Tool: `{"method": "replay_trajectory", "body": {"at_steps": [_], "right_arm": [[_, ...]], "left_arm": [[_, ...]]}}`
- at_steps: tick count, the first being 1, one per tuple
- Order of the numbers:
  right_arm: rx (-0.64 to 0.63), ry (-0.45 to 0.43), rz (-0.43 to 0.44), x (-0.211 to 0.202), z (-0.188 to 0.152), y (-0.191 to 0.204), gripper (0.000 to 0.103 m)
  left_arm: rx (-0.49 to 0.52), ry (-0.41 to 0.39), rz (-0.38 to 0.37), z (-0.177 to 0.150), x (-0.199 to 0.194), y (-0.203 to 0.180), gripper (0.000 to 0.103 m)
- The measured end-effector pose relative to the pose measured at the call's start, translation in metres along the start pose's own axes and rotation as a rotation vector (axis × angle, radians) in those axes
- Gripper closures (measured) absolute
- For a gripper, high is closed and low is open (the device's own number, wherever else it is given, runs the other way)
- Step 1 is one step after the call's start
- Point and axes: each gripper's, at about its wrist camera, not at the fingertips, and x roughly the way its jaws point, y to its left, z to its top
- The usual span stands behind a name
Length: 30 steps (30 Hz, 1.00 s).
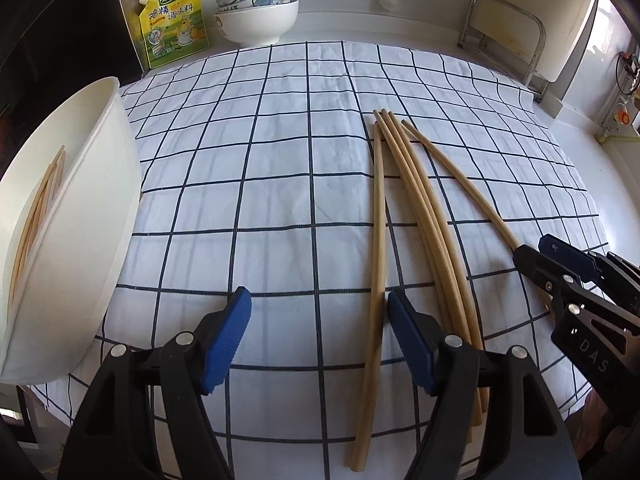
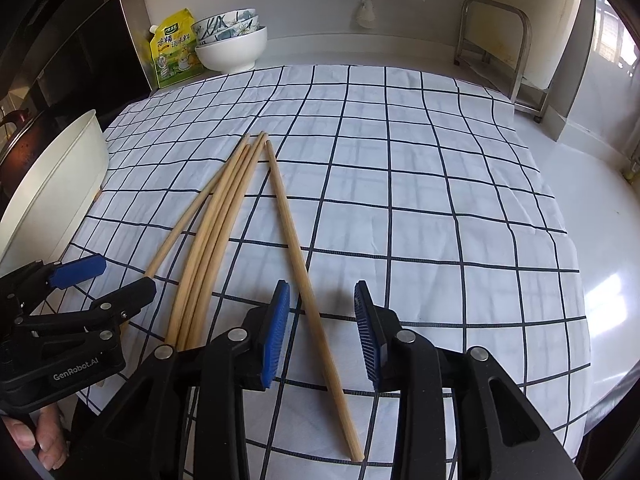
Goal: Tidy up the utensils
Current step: 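Lower and close the left tool on one chopstick while the right tool grasps another, then carry the chopstick in the left tool into the basin while the right tool carries its chopstick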
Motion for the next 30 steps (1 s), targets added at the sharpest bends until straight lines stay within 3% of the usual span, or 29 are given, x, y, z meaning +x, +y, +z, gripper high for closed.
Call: {"method": "replay_trajectory", "body": {"at_steps": [6, 9, 12, 14, 16, 22, 30], "right_arm": [[-0.035, -0.004, -0.022, 0.007, 0.003, 0.005, 0.069], [-0.067, -0.013, -0.041, 0.009, 0.004, 0.012, 0.070], [-0.087, -0.013, -0.033, 0.009, 0.004, 0.017, 0.081], [-0.105, -0.011, -0.042, 0.010, 0.005, 0.021, 0.094], [-0.103, -0.009, -0.038, 0.010, 0.005, 0.022, 0.097], [0.010, -0.001, 0.037, 0.006, 0.005, 0.005, 0.097], [0.070, -0.044, 0.089, -0.019, 0.007, 0.007, 0.097]], "left_arm": [[0.014, -0.016, -0.004, 0.008, 0.005, -0.008, 0.041], [0.023, -0.020, -0.012, 0.010, 0.004, -0.012, 0.055], [0.026, -0.023, -0.022, 0.010, 0.003, -0.013, 0.071], [0.025, -0.020, -0.033, 0.010, 0.003, -0.013, 0.081], [0.024, -0.012, -0.055, 0.010, 0.003, -0.013, 0.095], [-0.019, 0.009, -0.130, 0.007, -0.001, -0.004, 0.096], [-0.047, -0.039, -0.171, 0.009, -0.028, 0.012, 0.096]]}}
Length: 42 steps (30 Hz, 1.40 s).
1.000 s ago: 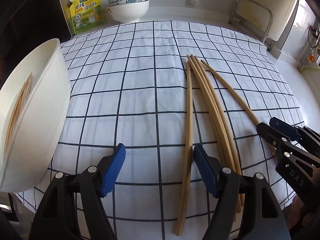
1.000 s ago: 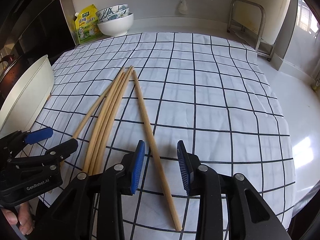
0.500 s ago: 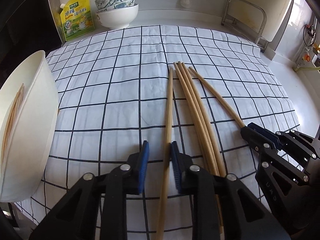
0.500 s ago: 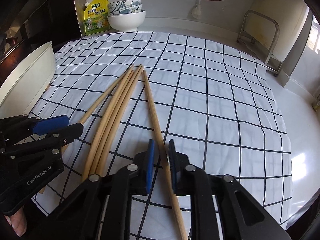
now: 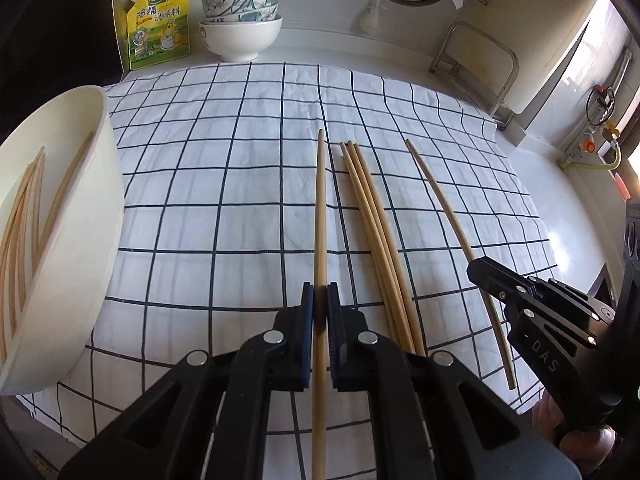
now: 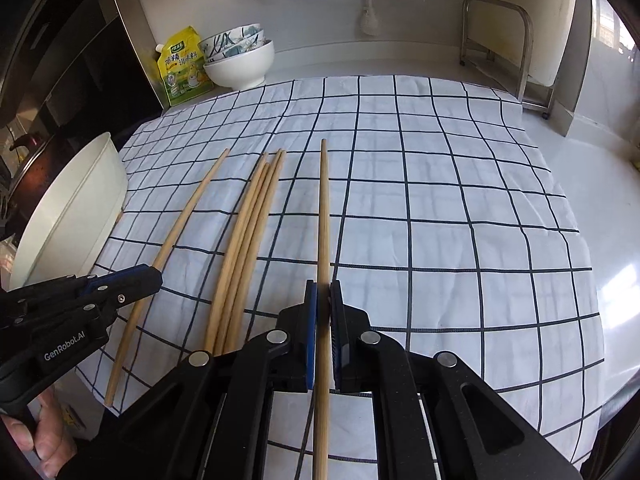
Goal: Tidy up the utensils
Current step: 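Carry the chopstick in the left tool into the basin while the right tool carries its chopstick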
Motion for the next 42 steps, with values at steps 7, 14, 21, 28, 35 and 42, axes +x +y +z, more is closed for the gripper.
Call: {"method": "replay_trajectory", "body": {"at_steps": [7, 14, 21, 28, 35, 42], "right_arm": [[-0.024, -0.071, 0.094, -0.022, 0.029, 0.044, 0.097], [-0.107, -0.104, 0.209, -0.016, 0.066, 0.126, 0.097], [-0.227, -0.072, 0.309, 0.006, 0.092, 0.223, 0.097], [-0.321, 0.045, 0.320, 0.049, 0.090, 0.293, 0.097], [-0.338, 0.145, 0.297, 0.081, 0.080, 0.315, 0.097], [-0.332, 0.151, 0.275, 0.084, 0.076, 0.315, 0.096]], "left_arm": [[-0.041, -0.103, 0.006, 0.013, -0.050, 0.032, 0.096], [-0.122, -0.208, 0.085, 0.026, -0.095, 0.102, 0.096], [-0.223, -0.230, 0.162, 0.028, -0.113, 0.182, 0.096], [-0.291, -0.179, 0.192, 0.022, -0.101, 0.237, 0.096], [-0.334, -0.135, 0.185, 0.012, -0.088, 0.264, 0.095], [-0.360, -0.121, 0.182, 0.005, -0.082, 0.274, 0.081]]}}
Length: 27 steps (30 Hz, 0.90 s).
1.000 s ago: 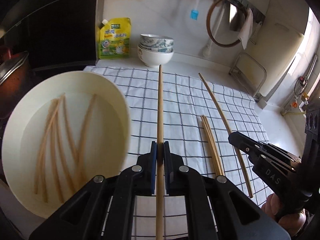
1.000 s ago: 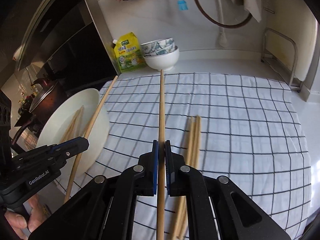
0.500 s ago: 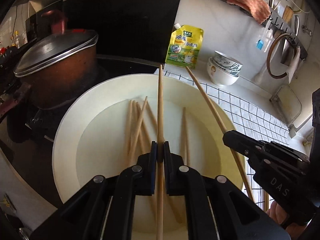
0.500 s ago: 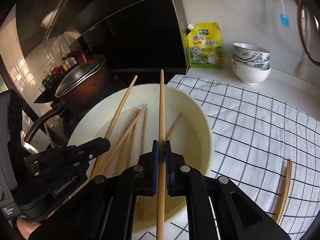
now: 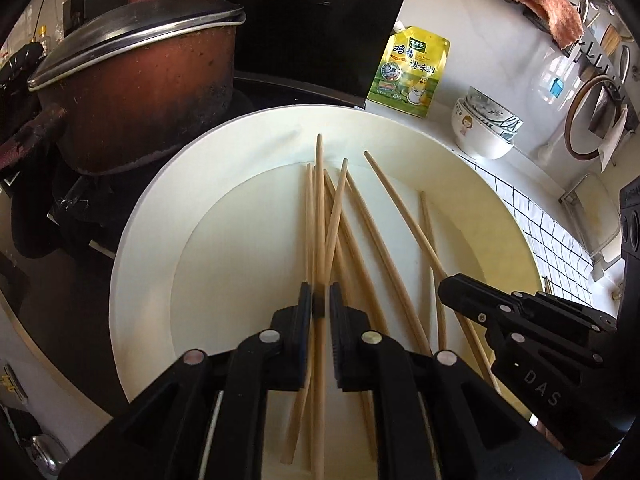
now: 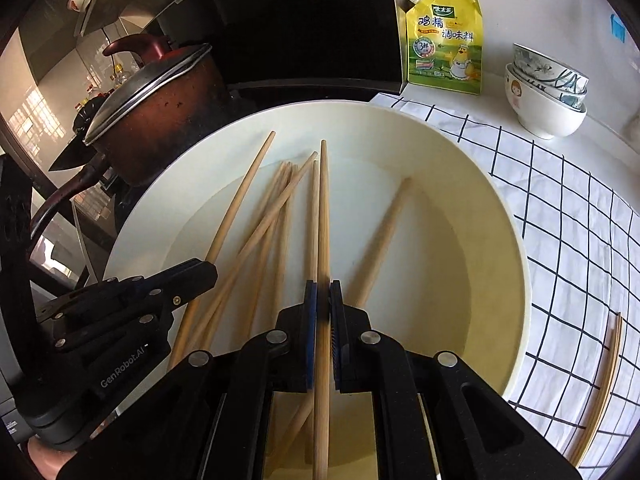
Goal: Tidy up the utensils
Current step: 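Carry the chopstick in the left tool into the basin while the right tool carries its chopstick, then open the left tool to drop its chopstick into the basin while the right tool releases its chopstick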
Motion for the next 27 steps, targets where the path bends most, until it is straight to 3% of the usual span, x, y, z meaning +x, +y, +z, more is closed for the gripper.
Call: {"method": "replay_trajectory", "body": {"at_steps": [1, 3, 27], "right_arm": [[0.002, -0.004, -0.004, -0.001, 0.000, -0.001, 0.096], [0.001, -0.011, -0.012, -0.003, -0.001, -0.002, 0.096], [0.006, -0.095, -0.045, -0.057, -0.037, -0.010, 0.091]], "left_arm": [[-0.007, -0.004, -0.002, 0.000, -0.001, 0.002, 0.068], [-0.012, -0.025, 0.007, -0.002, -0.005, 0.003, 0.053], [0.011, -0.073, 0.016, -0.024, -0.043, -0.018, 0.053]]}}
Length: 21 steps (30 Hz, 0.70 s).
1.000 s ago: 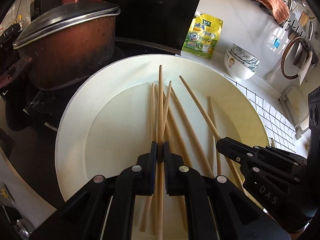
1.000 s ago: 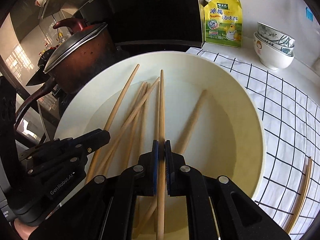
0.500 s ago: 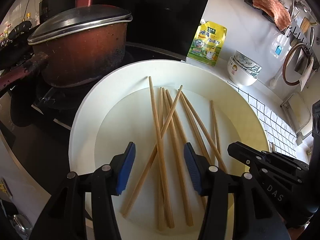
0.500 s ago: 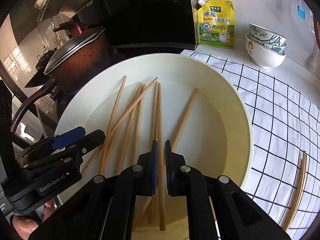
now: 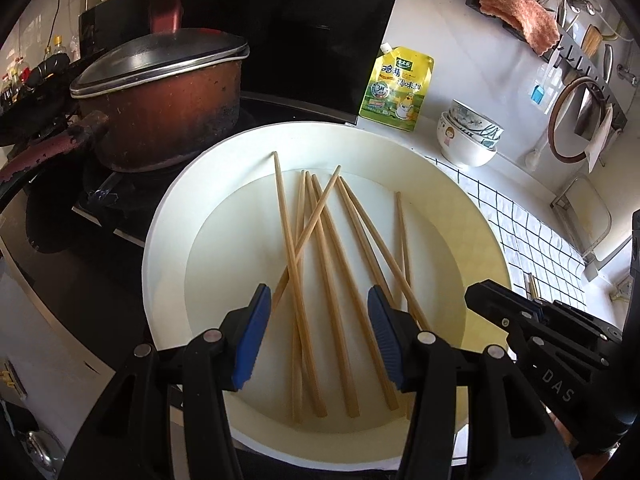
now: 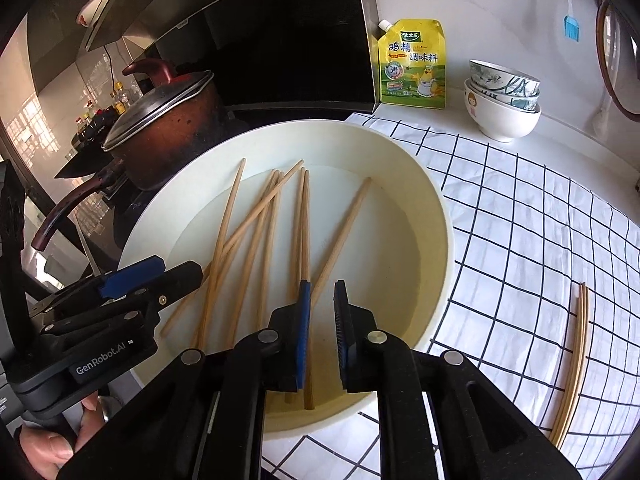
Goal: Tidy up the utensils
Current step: 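Open the left tool to drop its chopstick into the basin while the right tool releases its chopstick, then move both open tools back over the remaining chopsticks on the cloth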
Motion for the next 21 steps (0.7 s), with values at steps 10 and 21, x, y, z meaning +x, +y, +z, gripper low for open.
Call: {"method": "replay_trajectory", "body": {"at_steps": [10, 21], "right_arm": [[0.047, -0.055, -0.050, -0.038, -0.024, -0.032, 0.089], [0.118, -0.084, -0.128, -0.077, -0.059, -0.084, 0.082]], "left_arm": [[0.038, -0.017, -0.029, -0.014, -0.017, -0.031, 0.052], [0.087, 0.007, -0.117, -0.035, -0.024, -0.083, 0.048]]}}
